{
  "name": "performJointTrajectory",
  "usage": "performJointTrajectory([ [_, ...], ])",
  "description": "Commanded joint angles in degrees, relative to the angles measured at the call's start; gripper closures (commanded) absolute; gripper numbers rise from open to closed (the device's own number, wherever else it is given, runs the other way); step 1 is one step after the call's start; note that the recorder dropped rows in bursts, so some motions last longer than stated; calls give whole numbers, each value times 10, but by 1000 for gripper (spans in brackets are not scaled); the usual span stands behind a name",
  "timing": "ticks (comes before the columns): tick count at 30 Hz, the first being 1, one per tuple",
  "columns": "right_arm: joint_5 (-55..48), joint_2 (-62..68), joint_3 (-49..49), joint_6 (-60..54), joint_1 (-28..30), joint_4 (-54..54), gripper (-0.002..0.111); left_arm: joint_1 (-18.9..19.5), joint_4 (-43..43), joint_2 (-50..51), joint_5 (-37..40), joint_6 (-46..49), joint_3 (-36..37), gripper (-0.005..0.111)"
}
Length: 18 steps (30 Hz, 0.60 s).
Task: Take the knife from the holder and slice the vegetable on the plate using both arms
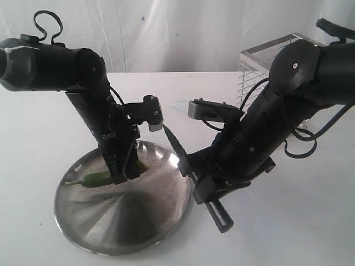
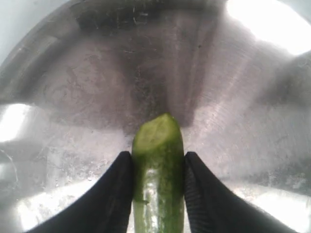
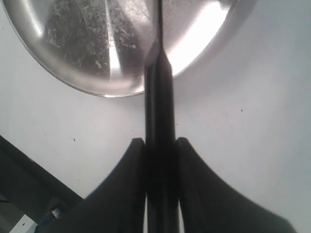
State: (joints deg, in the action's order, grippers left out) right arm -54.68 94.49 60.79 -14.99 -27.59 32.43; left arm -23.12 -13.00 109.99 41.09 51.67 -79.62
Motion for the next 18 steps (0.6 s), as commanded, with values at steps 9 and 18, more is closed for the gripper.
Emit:
performJointTrajectory([
  [9,0,-6,-2,31,0,-3,108,2,-16,27,67,-65,-1,99],
  [18,-8,-6,-2,43,0,-3,108,2,-16,26,62,-70,-1,53],
])
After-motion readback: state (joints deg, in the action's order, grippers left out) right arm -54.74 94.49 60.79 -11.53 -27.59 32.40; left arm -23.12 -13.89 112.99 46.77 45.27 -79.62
